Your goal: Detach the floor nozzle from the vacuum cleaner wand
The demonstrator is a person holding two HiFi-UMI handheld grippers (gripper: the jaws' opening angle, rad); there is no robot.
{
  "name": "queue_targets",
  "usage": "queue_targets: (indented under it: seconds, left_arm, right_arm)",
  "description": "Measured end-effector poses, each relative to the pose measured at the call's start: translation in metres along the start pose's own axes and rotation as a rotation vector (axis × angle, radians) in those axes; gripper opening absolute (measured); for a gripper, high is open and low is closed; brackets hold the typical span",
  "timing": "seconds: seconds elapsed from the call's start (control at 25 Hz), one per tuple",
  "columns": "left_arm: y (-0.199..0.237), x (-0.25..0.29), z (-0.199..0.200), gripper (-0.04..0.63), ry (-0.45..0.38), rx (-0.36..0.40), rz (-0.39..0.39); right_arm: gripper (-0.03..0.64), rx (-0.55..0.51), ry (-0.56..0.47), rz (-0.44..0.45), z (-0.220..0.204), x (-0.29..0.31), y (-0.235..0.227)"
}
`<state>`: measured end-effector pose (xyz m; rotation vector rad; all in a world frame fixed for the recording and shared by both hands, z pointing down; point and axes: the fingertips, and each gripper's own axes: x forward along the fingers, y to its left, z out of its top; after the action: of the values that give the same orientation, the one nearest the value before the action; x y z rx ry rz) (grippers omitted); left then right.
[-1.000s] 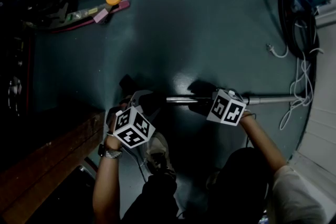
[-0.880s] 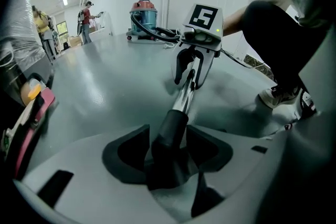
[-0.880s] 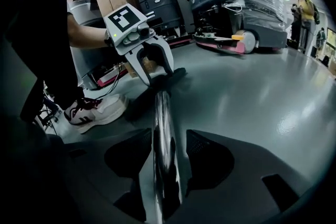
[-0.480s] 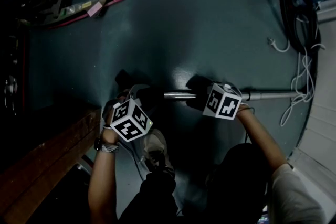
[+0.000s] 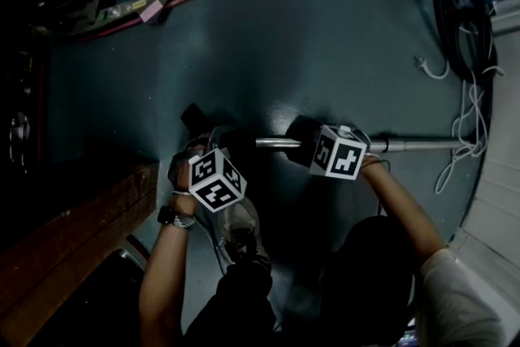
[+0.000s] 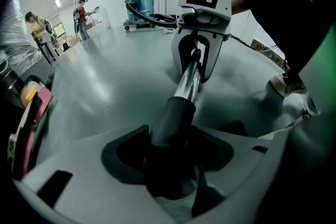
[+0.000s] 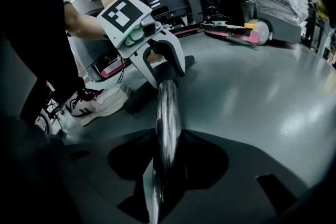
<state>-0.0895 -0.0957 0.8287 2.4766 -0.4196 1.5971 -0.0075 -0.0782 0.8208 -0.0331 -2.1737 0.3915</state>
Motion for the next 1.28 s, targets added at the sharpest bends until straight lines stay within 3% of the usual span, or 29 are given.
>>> queue_targets:
  seconds: [0.2,0.48,1.08,1.28]
  left_arm:
    - [0.000,-0.002,-0.001,0.230,0.008,0.010,-0.005]
    - [0.005,-0.012,0.005,0.227,-0.046,0.016,0.018]
    - [0.010,-0.022,0.013,0.227,-0.068,0.152,0.138]
    - [0.007,-0.021,0.008,0.222,-0.058,0.083,0.040]
  right_arm:
    - [0.163,0.029,0.045,-0.007,-0.011,0.003,-0.002]
    - [0.163,0.031,0.014,-0.006,-0.003,-0.007,-0.002]
    - [0.163,0.067,-0.006,0.021,0.008,-0.016,-0.003]
    - [0.163,0.060,0.006,0.020,0.001,-0.014,-0.001]
